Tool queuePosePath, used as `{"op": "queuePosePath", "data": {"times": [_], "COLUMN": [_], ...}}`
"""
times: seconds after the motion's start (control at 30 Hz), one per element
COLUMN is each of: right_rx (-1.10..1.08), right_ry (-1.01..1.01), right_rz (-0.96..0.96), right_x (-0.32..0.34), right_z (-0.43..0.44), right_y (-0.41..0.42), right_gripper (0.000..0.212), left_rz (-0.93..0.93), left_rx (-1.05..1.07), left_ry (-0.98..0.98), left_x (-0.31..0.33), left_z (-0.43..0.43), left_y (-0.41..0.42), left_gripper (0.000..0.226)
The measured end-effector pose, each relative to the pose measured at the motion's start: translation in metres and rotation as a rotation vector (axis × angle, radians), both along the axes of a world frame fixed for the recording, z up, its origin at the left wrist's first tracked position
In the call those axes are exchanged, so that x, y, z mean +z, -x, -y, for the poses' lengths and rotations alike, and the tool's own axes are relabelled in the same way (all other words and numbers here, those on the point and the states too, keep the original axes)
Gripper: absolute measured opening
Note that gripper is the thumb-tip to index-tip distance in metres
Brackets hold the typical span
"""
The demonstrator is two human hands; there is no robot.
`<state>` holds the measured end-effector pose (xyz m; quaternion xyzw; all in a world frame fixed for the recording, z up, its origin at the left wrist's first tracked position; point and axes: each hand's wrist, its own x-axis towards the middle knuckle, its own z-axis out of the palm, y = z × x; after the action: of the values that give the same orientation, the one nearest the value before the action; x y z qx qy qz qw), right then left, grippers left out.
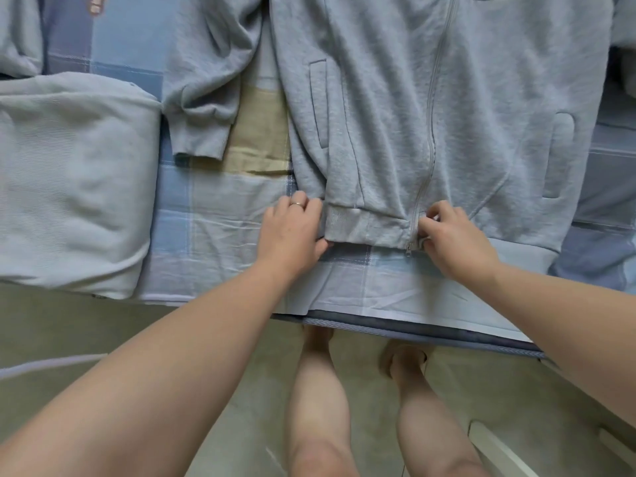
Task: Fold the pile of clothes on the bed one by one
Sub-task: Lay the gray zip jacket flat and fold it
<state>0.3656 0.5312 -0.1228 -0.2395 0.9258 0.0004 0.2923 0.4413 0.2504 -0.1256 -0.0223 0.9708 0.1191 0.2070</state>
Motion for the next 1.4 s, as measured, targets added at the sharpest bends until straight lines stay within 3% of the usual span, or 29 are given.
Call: {"op": "queuePosePath", "data": {"times": [0.1, 0.2, 0.33, 0.5, 0.6, 0.67, 0.77, 0.87, 0.93, 1.0, 1.07, 1.13, 1.23, 1.33, 1.4], "right_rx": [-0.03, -0.062, -0.096, -0.102, -0.099, -0.092, -0.043, 0.017, 0.032, 0.015, -0.015, -0.032, -0.04, -0.026, -0.002], "right_ry": [-0.051, -0.086, -0.11, -0.148, -0.182, -0.18, -0.072, -0.063, -0.121, -0.139, -0.131, -0.123, -0.132, -0.149, -0.147], "right_rz": [0.022, 0.033, 0.029, 0.075, 0.109, 0.055, -0.032, 0.068, 0.103, 0.093, 0.086, 0.091, 0.116, 0.145, 0.164], "right_x": [0.003, 0.001, 0.001, 0.005, 0.011, 0.015, 0.02, 0.019, 0.015, 0.013, 0.013, 0.013, 0.017, 0.021, 0.022], "right_z": [0.007, 0.014, 0.017, 0.023, 0.027, 0.03, 0.038, 0.047, 0.05, 0.053, 0.055, 0.057, 0.058, 0.059, 0.059], "right_y": [-0.001, -0.002, -0.002, -0.002, 0.0, -0.002, -0.01, -0.02, -0.025, -0.027, -0.025, -0.024, -0.023, -0.02, -0.019], "right_gripper": [0.012, 0.015, 0.014, 0.018, 0.019, 0.023, 0.038, 0.059, 0.07, 0.072, 0.07, 0.069, 0.067, 0.062, 0.06], "left_rz": [0.032, -0.006, -0.09, 0.049, 0.245, 0.331, 0.199, 0.022, -0.008, -0.077, -0.21, -0.285, -0.187, 0.096, 0.271], "left_rx": [-0.042, -0.055, -0.087, 0.212, 0.486, 0.535, 0.403, 0.107, 0.057, 0.065, 0.05, -0.006, -0.039, 0.149, 0.247], "left_ry": [0.06, 0.068, -0.063, -0.094, -0.062, -0.045, -0.022, 0.058, 0.145, 0.171, 0.1, -0.001, -0.07, 0.048, 0.11], "left_x": [-0.011, -0.02, -0.022, -0.01, -0.008, -0.005, 0.006, 0.009, 0.006, 0.003, 0.0, -0.003, -0.002, 0.004, 0.01], "left_z": [-0.009, -0.006, 0.004, 0.028, 0.043, 0.044, 0.035, 0.024, 0.024, 0.025, 0.03, 0.037, 0.054, 0.077, 0.082], "left_y": [0.011, 0.01, -0.002, -0.023, -0.032, -0.032, -0.026, -0.029, -0.03, -0.027, -0.021, -0.02, -0.028, -0.036, -0.035], "left_gripper": [0.052, 0.034, 0.013, 0.009, 0.009, 0.007, 0.026, 0.058, 0.069, 0.058, 0.033, 0.023, 0.024, 0.009, 0.015]}}
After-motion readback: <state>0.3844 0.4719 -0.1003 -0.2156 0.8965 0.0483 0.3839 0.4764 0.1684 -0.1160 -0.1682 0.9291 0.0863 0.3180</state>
